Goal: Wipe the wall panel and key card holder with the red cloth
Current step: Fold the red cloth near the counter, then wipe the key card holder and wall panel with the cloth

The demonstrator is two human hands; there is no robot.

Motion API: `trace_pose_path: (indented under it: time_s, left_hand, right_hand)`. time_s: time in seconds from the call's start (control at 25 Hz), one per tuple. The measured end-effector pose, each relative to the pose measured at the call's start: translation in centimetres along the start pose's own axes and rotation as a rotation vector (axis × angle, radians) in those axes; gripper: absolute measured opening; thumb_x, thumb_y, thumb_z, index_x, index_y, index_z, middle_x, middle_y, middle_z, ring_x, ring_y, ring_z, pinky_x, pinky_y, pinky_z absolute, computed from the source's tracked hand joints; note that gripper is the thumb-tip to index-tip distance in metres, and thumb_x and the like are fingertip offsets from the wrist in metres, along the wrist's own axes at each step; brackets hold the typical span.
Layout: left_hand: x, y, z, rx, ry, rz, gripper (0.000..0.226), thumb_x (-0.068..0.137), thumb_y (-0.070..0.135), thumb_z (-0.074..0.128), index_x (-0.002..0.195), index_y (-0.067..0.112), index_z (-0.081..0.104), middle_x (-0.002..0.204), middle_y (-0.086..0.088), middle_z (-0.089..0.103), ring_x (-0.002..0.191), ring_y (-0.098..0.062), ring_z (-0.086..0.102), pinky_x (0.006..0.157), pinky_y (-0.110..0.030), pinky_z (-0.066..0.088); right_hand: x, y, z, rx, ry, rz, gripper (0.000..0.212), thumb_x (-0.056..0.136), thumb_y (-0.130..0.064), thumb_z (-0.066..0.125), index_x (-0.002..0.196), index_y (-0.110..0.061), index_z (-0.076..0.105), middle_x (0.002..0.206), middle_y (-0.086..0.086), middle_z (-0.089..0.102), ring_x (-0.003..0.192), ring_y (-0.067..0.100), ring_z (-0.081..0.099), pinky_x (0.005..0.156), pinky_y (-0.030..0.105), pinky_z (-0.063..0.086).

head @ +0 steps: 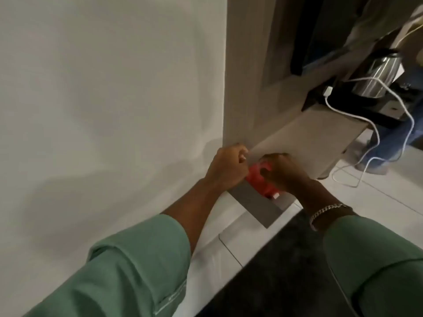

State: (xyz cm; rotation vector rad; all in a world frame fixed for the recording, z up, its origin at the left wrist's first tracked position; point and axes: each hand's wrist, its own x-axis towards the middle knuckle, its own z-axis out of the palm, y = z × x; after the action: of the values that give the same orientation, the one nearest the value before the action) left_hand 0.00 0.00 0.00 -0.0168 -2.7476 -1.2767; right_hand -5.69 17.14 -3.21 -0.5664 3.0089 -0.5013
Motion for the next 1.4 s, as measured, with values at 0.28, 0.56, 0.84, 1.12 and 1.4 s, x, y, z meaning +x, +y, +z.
trace_pose_path:
  time_s: [0.28, 0.56, 0.84, 1.12, 1.4]
  left_hand:
    - [3.0, -3.1, 7.6, -0.383, -0.083, -0.59, 0.064, 0.083, 0.03, 0.07, 0.135, 0.006, 0.042, 0.127, -0.012, 0.06, 0.112, -0.032, 0.061, 0.095, -0.042, 0.055]
    - [0.3, -3.9, 4.4, -0.695, 0.042, -0.793, 0.048, 0.074, 0.004, 0.075, 0.119, 0.0, 0.06, 0.117, -0.017, 0.068, 0.106, -0.035, 0.065, 0.093, -0.052, 0.057]
    - [-5.3, -0.8, -13.0, -0.809, 0.002, -0.488, 0.027, 0.08, -0.002, 0.064, 0.106, 0.001, 0.071, 0.1, -0.015, 0.075, 0.089, -0.026, 0.073, 0.074, -0.038, 0.062]
    - [-18.3, 4.0, -31.9, -0.654, 0.175, -0.159, 0.057, 0.083, 0.005, 0.059, 0.136, 0.016, 0.044, 0.11, -0.01, 0.065, 0.094, -0.022, 0.066, 0.082, -0.039, 0.06]
    - [-34.5, 6.4, -47.9, 0.032, 0.756, 0.345, 0.041, 0.081, 0.015, 0.053, 0.121, 0.017, 0.062, 0.115, 0.003, 0.067, 0.106, -0.009, 0.065, 0.091, -0.026, 0.055]
  right_hand:
    - [0.8, 3.2, 5.4, 0.122, 0.04, 0.11, 0.045, 0.084, -0.017, 0.062, 0.128, -0.029, 0.063, 0.142, 0.01, 0.053, 0.119, 0.04, 0.058, 0.104, 0.048, 0.049]
    - [-2.8, -1.9, 5.5, 0.319, 0.143, 0.071, 0.03, 0.088, -0.015, 0.06, 0.118, -0.015, 0.064, 0.129, 0.012, 0.06, 0.119, 0.032, 0.057, 0.101, 0.039, 0.047]
    - [-6.9, -16.9, 0.1, 0.324, 0.38, -0.38, 0.07, 0.087, -0.053, 0.056, 0.146, -0.016, 0.045, 0.154, 0.014, 0.043, 0.143, 0.031, 0.04, 0.121, 0.046, 0.03]
    - [-11.0, -36.7, -4.7, 0.589, 0.686, -0.541, 0.074, 0.073, -0.023, 0.067, 0.143, -0.029, 0.043, 0.157, 0.011, 0.038, 0.137, 0.033, 0.045, 0.109, 0.044, 0.045]
    - [-16.2, -55.9, -8.3, 0.699, 0.914, -0.849, 0.074, 0.081, -0.017, 0.076, 0.145, -0.023, 0.041, 0.156, 0.021, 0.036, 0.141, 0.039, 0.041, 0.111, 0.056, 0.042]
